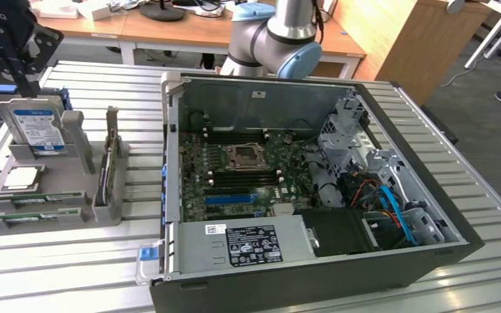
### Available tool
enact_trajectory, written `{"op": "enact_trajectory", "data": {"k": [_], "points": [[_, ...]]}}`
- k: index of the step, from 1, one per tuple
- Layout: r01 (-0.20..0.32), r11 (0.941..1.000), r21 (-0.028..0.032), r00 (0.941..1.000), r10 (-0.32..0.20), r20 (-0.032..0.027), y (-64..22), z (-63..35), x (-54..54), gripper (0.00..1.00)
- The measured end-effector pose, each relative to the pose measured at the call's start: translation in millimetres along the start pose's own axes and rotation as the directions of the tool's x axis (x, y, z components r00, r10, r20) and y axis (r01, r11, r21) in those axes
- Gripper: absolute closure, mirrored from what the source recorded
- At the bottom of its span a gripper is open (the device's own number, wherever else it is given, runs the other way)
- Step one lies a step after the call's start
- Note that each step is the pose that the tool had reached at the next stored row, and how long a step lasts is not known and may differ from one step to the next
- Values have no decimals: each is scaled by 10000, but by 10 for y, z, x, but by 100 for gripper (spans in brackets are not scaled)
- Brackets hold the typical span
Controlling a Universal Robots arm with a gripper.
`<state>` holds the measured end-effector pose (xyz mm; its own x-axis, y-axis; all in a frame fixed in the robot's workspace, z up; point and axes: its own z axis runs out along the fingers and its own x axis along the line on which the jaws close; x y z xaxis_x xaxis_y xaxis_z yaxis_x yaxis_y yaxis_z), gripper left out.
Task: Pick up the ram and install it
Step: 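Reach for the ram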
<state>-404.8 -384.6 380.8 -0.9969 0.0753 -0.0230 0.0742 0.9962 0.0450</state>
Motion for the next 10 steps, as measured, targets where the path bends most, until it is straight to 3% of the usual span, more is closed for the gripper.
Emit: {"op": "enact_trajectory", "data": {"k": [10], "points": [[1, 10000, 0, 10000, -1, -1, -5, 7, 175, 89]]}}
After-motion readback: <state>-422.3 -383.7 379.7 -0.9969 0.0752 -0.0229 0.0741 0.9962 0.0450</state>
